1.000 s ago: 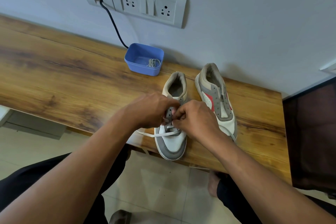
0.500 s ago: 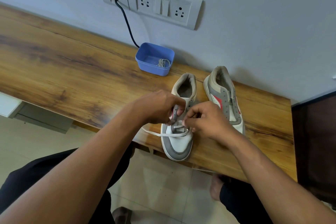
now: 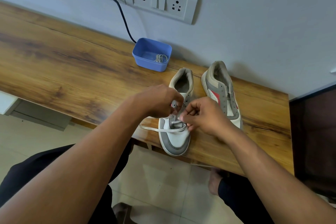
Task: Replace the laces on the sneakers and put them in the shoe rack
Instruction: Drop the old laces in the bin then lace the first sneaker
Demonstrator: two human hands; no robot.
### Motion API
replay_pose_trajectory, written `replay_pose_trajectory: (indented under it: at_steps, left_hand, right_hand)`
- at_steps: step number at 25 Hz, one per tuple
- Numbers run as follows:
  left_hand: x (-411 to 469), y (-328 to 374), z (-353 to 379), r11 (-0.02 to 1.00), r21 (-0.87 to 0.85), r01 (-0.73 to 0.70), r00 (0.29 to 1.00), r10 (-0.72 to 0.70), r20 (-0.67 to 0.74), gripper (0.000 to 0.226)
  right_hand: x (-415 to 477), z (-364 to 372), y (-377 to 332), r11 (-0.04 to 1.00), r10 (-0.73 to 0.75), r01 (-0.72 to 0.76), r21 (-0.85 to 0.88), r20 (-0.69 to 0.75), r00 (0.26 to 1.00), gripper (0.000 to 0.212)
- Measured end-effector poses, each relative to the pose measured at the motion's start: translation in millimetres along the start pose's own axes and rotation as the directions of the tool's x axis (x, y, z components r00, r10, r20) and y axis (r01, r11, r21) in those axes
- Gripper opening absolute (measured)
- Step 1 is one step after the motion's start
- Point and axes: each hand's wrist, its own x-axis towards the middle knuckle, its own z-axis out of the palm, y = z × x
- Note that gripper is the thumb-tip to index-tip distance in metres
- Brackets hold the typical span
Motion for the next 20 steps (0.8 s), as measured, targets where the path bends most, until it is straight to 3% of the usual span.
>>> replay_pose_trajectory:
  at_steps: [5, 8, 13, 17, 20]
  left_hand:
    - [3, -1, -2, 0.999, -0.028, 0.017, 1.0, -0.017, 0.01, 0.016]
    - [4, -3, -4, 0.996, -0.084, 0.032, 0.999, -0.029, 0.035, 0.025]
    - [4, -2, -4, 0.993, -0.11, 0.037, 0.999, -0.033, 0.035, 0.021]
    - [5, -2, -4, 0.993, -0.114, 0.039, 0.999, -0.037, 0.026, 0.019]
    - [4, 0, -3, 0.992, -0.117, 0.042, 0.999, -0.039, 0.026, 0.02]
  right_hand:
    - [-2, -24, 4, 0.993, 0.087, -0.089, 0.075, 0.023, 0.996, 0.008]
    - [-1, -7, 4, 0.998, 0.055, -0.057, 0.033, 0.053, 0.997, 0.011]
    - [0, -30, 8, 0.995, 0.09, -0.09, 0.046, 0.006, 0.996, 0.005]
    - [2, -15, 5, 0.995, 0.077, -0.08, 0.055, 0.056, 0.995, 0.007]
    - [6, -21, 7, 0.999, 0.04, -0.039, 0.012, -0.063, 0.997, 0.004]
